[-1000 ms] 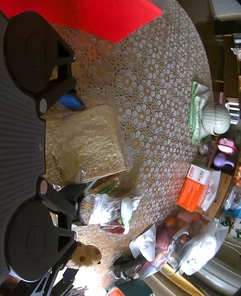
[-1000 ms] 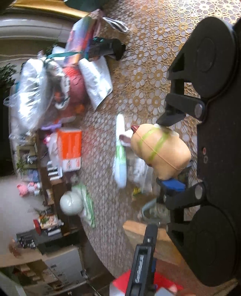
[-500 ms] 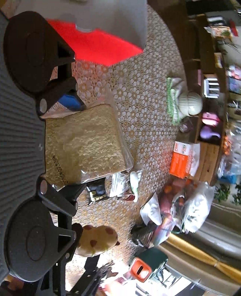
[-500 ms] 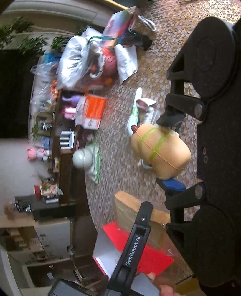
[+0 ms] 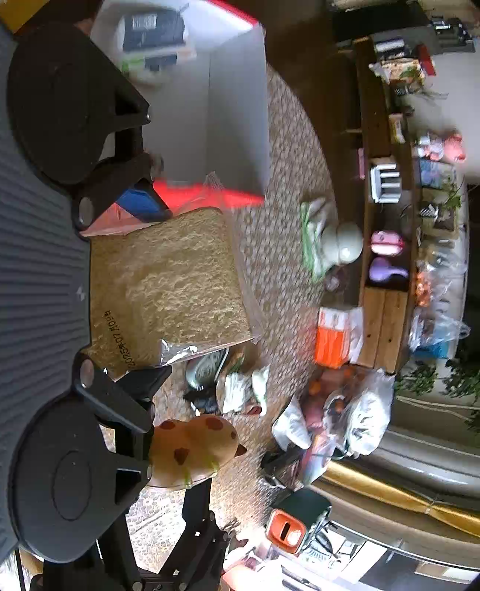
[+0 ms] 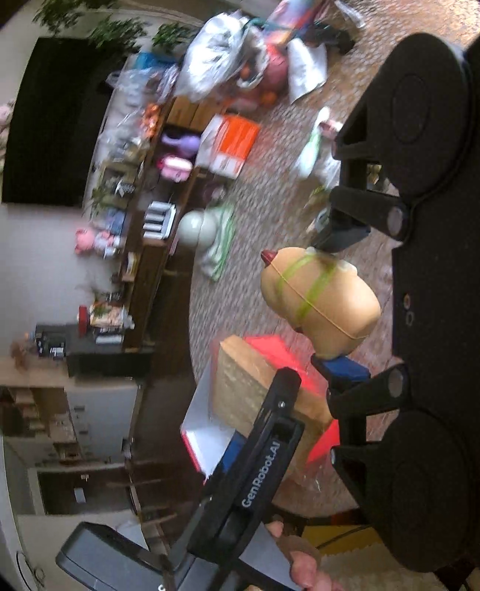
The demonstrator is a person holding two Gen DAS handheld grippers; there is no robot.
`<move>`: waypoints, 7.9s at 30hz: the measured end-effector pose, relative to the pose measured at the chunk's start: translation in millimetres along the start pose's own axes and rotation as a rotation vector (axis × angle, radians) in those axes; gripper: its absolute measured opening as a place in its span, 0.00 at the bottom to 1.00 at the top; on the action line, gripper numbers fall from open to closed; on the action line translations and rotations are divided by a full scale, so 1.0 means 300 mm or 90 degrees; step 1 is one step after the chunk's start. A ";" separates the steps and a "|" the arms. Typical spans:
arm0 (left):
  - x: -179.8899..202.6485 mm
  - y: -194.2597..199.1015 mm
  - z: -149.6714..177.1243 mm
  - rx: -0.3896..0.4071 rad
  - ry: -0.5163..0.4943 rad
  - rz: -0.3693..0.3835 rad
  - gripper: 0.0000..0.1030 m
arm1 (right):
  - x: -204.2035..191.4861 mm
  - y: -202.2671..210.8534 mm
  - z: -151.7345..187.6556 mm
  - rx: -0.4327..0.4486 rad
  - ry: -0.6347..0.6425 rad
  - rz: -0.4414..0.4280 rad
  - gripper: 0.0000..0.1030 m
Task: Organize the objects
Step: 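Carry bread loaf in left tool over red box while right tool carries plush toy, then open left tool to drop bread into box while right tool drops plush toy, then withdraw both tools from the box back over the table items, then grasp grey tape dispenser with left tool while right tool grasps black snack packet, then carry tape dispenser in left tool into box while right tool carries snack packet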
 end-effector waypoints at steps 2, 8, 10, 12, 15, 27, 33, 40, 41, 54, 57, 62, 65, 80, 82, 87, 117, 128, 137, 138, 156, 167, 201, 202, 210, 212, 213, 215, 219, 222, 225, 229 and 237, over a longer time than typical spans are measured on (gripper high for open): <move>-0.044 0.029 0.003 0.006 0.003 -0.008 0.79 | -0.050 -0.011 -0.027 0.008 0.011 -0.009 0.57; -0.202 0.111 -0.003 0.018 0.021 -0.040 0.79 | -0.184 -0.070 -0.103 0.019 0.041 -0.035 0.57; -0.251 0.128 -0.003 0.018 0.029 -0.048 0.79 | -0.220 -0.092 -0.127 0.021 0.049 -0.041 0.57; -0.299 0.142 -0.001 0.019 0.030 -0.059 0.79 | -0.257 -0.120 -0.153 0.022 0.057 -0.048 0.57; -0.368 0.152 -0.002 0.018 0.029 -0.079 0.79 | -0.312 -0.163 -0.181 0.022 0.071 -0.057 0.57; -0.616 0.054 -0.026 -0.011 0.028 -0.143 0.79 | -0.456 -0.413 -0.248 -0.024 0.105 -0.067 0.57; -0.685 -0.039 -0.060 -0.025 0.027 -0.158 0.79 | -0.514 -0.536 -0.232 -0.060 0.125 -0.062 0.56; -0.725 -0.165 -0.067 -0.052 0.029 -0.160 0.79 | -0.552 -0.634 -0.172 -0.114 0.137 -0.056 0.57; -0.726 -0.185 -0.065 -0.058 0.028 -0.161 0.79 | -0.562 -0.644 -0.162 -0.122 0.144 -0.054 0.57; -0.766 -0.277 0.019 -0.099 0.067 -0.149 0.79 | -0.575 -0.672 -0.107 -0.159 0.130 -0.045 0.68; -0.766 -0.269 0.021 -0.095 0.076 -0.149 0.79 | -0.560 -0.639 -0.119 -0.141 0.117 -0.052 0.76; -0.759 -0.228 0.012 -0.078 0.084 -0.149 0.79 | -0.550 -0.565 -0.144 -0.118 0.106 -0.070 0.78; -0.744 -0.191 0.003 -0.066 0.085 -0.144 0.79 | -0.544 -0.507 -0.153 -0.100 0.102 -0.076 0.78; -0.602 0.024 -0.023 0.011 0.077 -0.108 0.79 | -0.459 -0.254 -0.195 -0.034 0.066 -0.100 0.78; -0.574 0.043 -0.022 0.019 0.075 -0.105 0.79 | -0.448 -0.230 -0.191 -0.027 0.063 -0.102 0.78; -0.496 0.088 -0.015 0.042 0.065 -0.094 0.79 | -0.422 -0.166 -0.178 -0.013 0.050 -0.098 0.83; 0.039 -0.041 0.037 0.049 0.017 -0.021 1.00 | 0.161 0.018 0.207 -0.020 -0.081 0.070 0.99; 0.203 -0.266 -0.045 0.008 0.033 -0.027 1.00 | 0.371 -0.056 0.295 -0.044 -0.115 0.126 0.99; 0.282 -0.483 -0.101 -0.046 0.028 -0.059 1.00 | 0.469 -0.149 0.308 -0.049 -0.114 0.136 0.98; 0.283 -0.504 -0.107 -0.049 0.033 -0.062 1.00 | 0.475 -0.159 0.308 -0.050 -0.116 0.133 0.98; 0.302 -0.797 -0.148 -0.108 0.118 -0.105 1.00 | 0.520 -0.364 0.312 -0.069 -0.129 0.112 0.96; 0.332 -0.859 -0.109 -0.122 0.109 -0.125 1.00 | 0.535 -0.422 0.325 -0.081 -0.154 0.109 0.94; 0.314 -0.635 0.010 -0.061 0.053 -0.015 0.36 | 0.511 -0.237 0.393 -0.086 -0.135 0.113 0.55; 0.312 -0.624 0.016 -0.060 0.051 -0.011 0.36 | 0.504 -0.229 0.391 -0.084 -0.133 0.113 0.55; 0.278 -0.499 0.066 -0.032 0.047 0.016 0.35 | 0.432 -0.150 0.368 -0.067 -0.109 0.101 0.53; 0.269 -0.470 0.074 -0.025 0.050 0.025 0.35 | 0.410 -0.134 0.359 -0.064 -0.100 0.099 0.53; 0.265 -0.453 0.078 -0.019 0.051 0.029 0.35 | 0.401 -0.126 0.354 -0.062 -0.096 0.098 0.53; 0.256 -0.422 0.083 -0.008 0.051 0.034 0.34 | 0.382 -0.110 0.342 -0.057 -0.090 0.095 0.53; 0.241 -0.363 0.088 0.014 0.051 0.044 0.34 | 0.341 -0.086 0.311 -0.048 -0.073 0.094 0.53; 0.230 -0.316 0.083 0.034 0.045 0.050 0.34 | 0.309 -0.073 0.285 -0.045 -0.057 0.089 0.53; 0.202 -0.272 0.072 0.048 0.051 0.055 0.34 | 0.272 -0.059 0.251 -0.040 -0.036 0.084 0.53; 0.159 -0.206 0.047 0.064 0.051 0.058 0.34 | 0.224 -0.046 0.198 -0.033 -0.013 0.074 0.53; 0.029 -0.071 -0.014 0.086 0.060 0.052 0.34 | 0.100 -0.056 0.072 -0.017 0.026 0.042 0.52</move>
Point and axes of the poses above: each gripper's, at about its wrist camera, not at the fingertips, and y roughly against the way its jaws point, x to its right, z to its underside, the point moved 7 cm from there along -y, roughly the way its jaws point
